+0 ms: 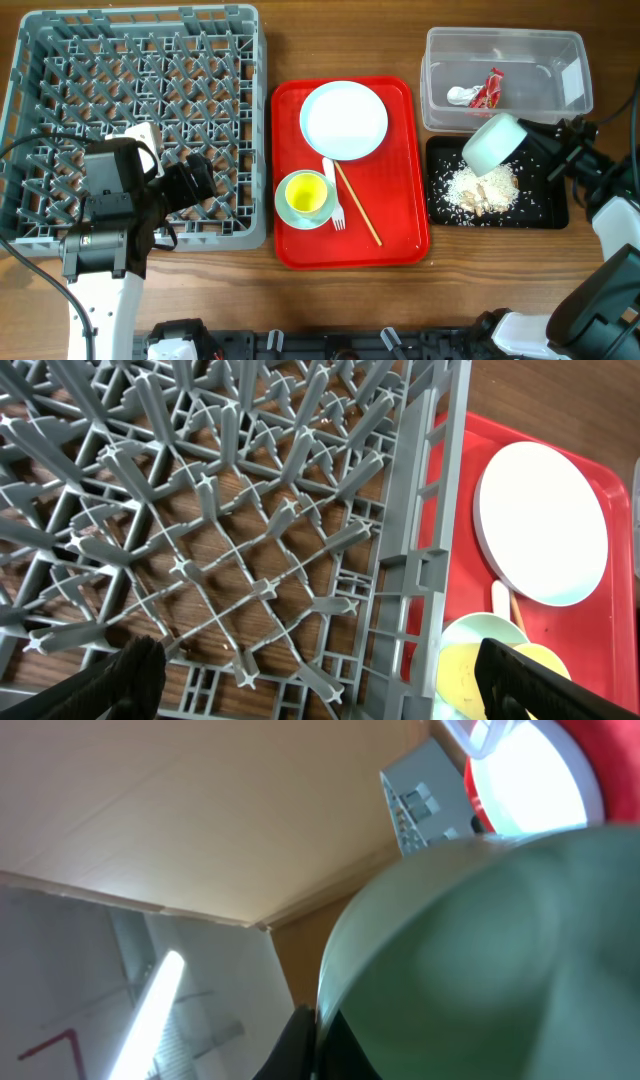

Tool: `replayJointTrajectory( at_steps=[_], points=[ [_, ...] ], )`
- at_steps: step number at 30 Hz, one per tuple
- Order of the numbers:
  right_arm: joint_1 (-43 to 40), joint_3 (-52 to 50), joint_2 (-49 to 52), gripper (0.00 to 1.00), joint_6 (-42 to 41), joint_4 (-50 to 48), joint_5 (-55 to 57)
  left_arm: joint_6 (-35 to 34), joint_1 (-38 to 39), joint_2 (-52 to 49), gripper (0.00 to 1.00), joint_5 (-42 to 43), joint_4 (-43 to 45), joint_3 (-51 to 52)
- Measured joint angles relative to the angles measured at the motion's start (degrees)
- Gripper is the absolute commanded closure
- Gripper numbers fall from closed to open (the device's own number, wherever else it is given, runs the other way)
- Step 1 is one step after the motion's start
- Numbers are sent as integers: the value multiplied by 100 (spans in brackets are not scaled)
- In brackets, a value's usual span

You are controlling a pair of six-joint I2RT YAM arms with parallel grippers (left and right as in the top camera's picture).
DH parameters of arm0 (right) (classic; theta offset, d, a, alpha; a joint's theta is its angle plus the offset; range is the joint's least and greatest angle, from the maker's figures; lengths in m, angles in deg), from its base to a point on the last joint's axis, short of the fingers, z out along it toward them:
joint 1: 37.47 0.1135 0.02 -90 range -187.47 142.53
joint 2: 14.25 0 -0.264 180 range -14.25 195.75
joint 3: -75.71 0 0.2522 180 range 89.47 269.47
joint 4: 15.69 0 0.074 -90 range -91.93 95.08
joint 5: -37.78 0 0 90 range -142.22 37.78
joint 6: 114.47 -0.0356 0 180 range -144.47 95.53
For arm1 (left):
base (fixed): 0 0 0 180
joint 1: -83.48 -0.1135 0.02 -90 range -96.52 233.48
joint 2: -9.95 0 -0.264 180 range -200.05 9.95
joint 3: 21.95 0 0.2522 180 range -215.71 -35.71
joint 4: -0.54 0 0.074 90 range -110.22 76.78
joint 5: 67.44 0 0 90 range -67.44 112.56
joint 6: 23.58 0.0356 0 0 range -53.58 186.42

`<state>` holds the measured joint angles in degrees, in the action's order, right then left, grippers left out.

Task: Sort waste into correct bins and load items into the dishwasher rack
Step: 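Tip the green bowl over the black tray to dump the rice, then place the emptied green bowl onto the white plate with the right gripper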

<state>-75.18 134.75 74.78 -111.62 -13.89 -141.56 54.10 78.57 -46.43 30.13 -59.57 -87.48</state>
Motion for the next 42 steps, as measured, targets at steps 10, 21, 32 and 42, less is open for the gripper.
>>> replayJointTrajectory(
  at_steps=[10, 21, 32, 42],
  points=[
    [2, 7, 2, 96, 2625, -750, 0, 0, 0, 0, 0, 0, -13, 0],
    [588, 7, 7, 96, 2634, -52, 310, 0, 0, 0, 0, 0, -15, 0],
    [2999, 136, -280, 95, 2636, -619, 1598, 0, 0, 0, 0, 0, -13, 0],
    [4767, 671, -389, 95, 3477, -426, 3510, 0, 0, 0, 0, -2, -15, 0]
  ],
)
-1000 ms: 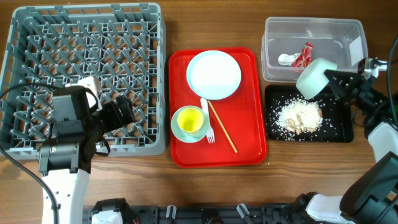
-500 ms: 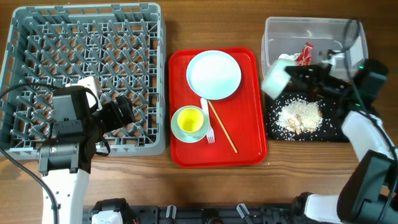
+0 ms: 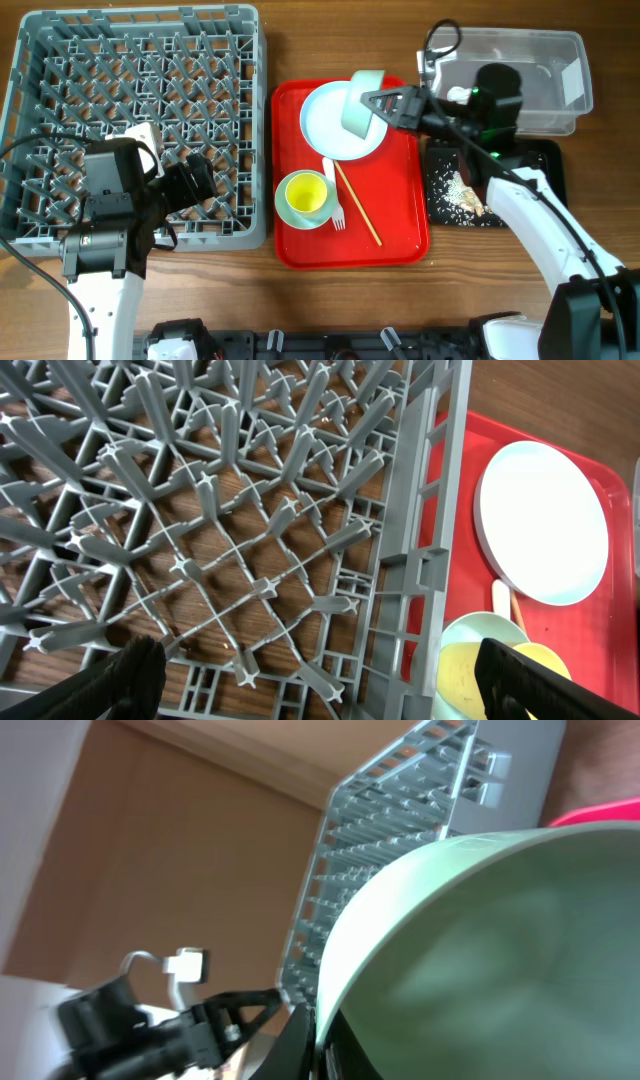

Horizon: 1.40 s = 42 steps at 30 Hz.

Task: Sort waste into correct bins and load items into the dishwasher rack
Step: 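Place the emptied green bowl onto the white plate with the right gripper, then grasp the yellow cup off the blue saucer with the right gripper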

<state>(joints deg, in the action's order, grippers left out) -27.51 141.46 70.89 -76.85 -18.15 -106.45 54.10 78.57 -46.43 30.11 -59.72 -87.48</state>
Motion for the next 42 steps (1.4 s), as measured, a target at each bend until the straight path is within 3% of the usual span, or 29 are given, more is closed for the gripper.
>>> replayJointTrajectory(
  at_steps=[3, 7, 14, 18, 24, 28, 30, 35, 39, 42],
  points=[
    [166, 415, 0, 95, 601, 1209, 610, -2, 0, 0, 0, 2, -2, 0],
    [496, 1740, 0, 95, 2144, 3423, 1777, 0, 0, 0, 0, 0, 2, 0],
    [1379, 2199, 33, 95, 4009, 3989, 3342, -2, 0, 0, 0, 2, 2, 0],
    [2033, 2210, 658, 95, 4841, 3982, 4096, 0, 0, 0, 0, 0, 2, 0],
    [2190, 2210, 2061, 95, 5082, 3954, 4409, -2, 0, 0, 0, 2, 2, 0],
    [2190, 2210, 2267, 77, 5125, 3934, 4428, -2, 0, 0, 0, 2, 2, 0],
    [2190, 2210, 2267, 62, 5110, 3934, 4426, 0, 0, 0, 0, 2, 2, 0],
    [2188, 2223, 2194, 47, 4983, 4369, 4253, 0, 0, 0, 0, 2, 0, 0],
    [2188, 2332, 1377, 48, 4719, 4784, 4116, 0, 0, 0, 0, 2, 2, 0],
    [2188, 2505, 859, 55, 4559, 5530, 3825, 0, 0, 0, 0, 2, 22, 0]
  ],
)
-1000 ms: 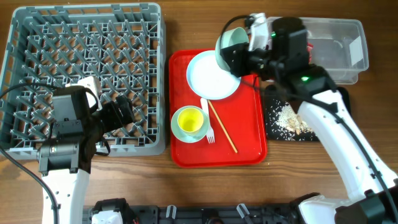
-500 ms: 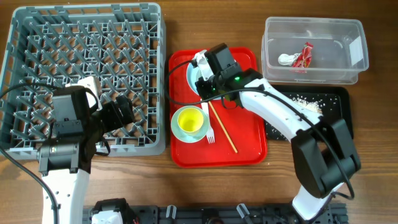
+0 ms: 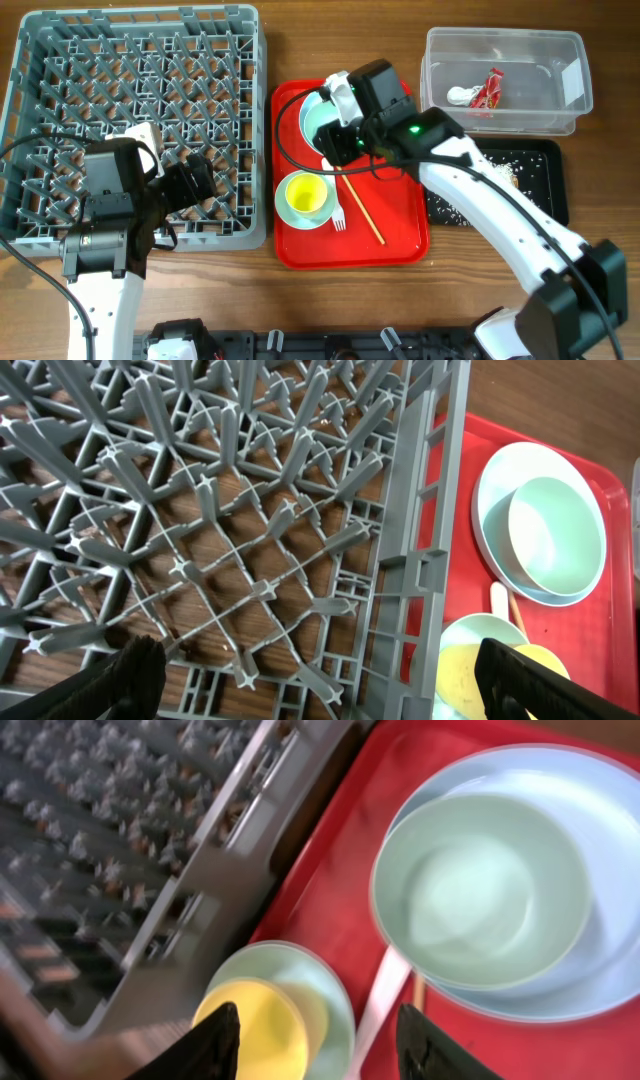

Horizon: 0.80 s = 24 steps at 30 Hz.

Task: Sort waste into correct bins and load items into the dishwasher rack
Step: 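Grasp the yellow cup off the blue saucer with the right gripper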

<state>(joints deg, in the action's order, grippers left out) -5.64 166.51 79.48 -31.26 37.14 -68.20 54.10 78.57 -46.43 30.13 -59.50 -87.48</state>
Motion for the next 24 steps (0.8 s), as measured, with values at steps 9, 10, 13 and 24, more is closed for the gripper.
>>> replayJointTrajectory(
  at_steps=[9, 10, 13, 24],
  points=[
    [238, -83, 765, 68, -503, 890, -328, -4, 2, -317, 0, 470, 107, 0],
    [289, -83, 824, 73, -551, 887, -334, -2, 2, -369, 0, 496, 107, 0],
    [428, -83, 1043, 90, -780, 835, -350, -2, 103, -501, 0, 542, 109, 0],
    [109, 278, 1104, 96, -1211, 1314, -409, -4, 595, -647, 0, 960, 310, 0]
  ],
)
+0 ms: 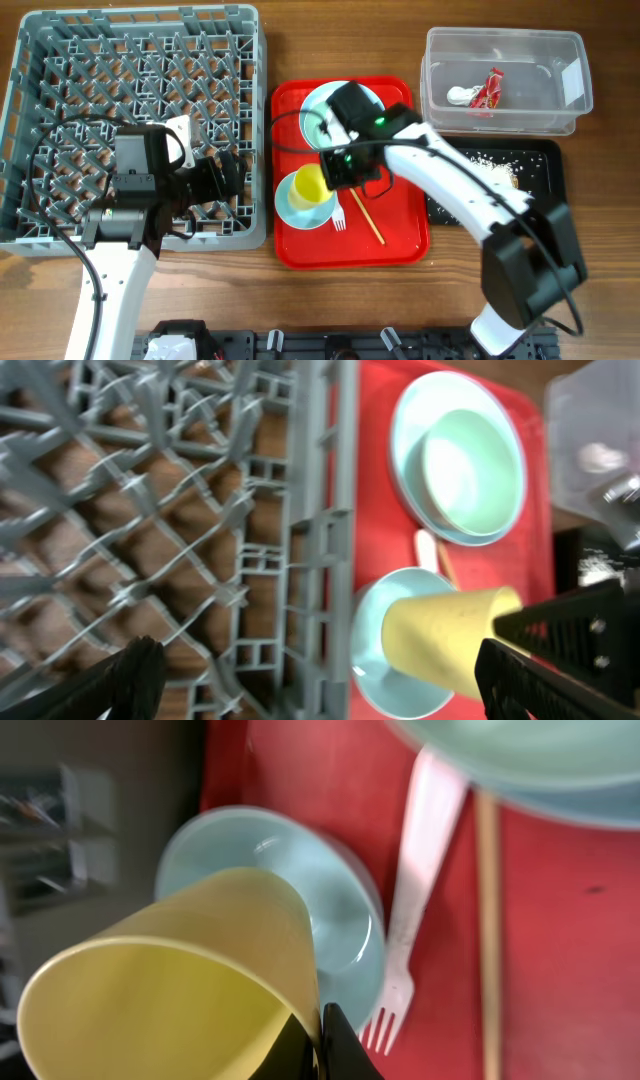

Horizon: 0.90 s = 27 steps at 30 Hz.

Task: Sort waste into correct bins and load items into the dishwasher rack
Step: 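Grasp the yellow cup off the blue saucer with the right gripper, then hand the yellow cup from the right gripper to the left gripper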

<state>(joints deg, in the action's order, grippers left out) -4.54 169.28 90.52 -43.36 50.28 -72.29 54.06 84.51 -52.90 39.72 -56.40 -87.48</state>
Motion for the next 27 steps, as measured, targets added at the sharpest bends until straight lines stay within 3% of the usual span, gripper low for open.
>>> replayJointTrajectory(
  at_steps=[6, 10, 14, 18, 21, 23, 27],
  points=[
    [-1558, 671, -1550, 96, -39, -170, -640, -275, 0, -195, 0, 1434, 1154, 0],
    [-1777, 658, -1471, 96, -44, -538, -2365, -389, 0, -787, 0, 3541, 2885, -22],
    [-1777, 658, -1471, 96, -39, -647, -3834, -833, 4, -1071, 0, 5042, 4548, -31],
    [-1770, 658, -1471, 96, -39, -682, -4516, -1215, 15, -1082, 1, 6050, 5608, -37],
    [-1698, 658, -1471, 96, -79, -868, -4758, -1373, 170, -1086, 9, 6618, 6131, -37],
    [-1624, 658, -1471, 96, -144, -901, -4857, -1488, 321, -1088, 17, 6806, 6413, -37],
    [-1609, 658, -1471, 96, -212, -911, -5086, -1851, 426, -1110, 18, 6887, 7202, -31]
  ],
)
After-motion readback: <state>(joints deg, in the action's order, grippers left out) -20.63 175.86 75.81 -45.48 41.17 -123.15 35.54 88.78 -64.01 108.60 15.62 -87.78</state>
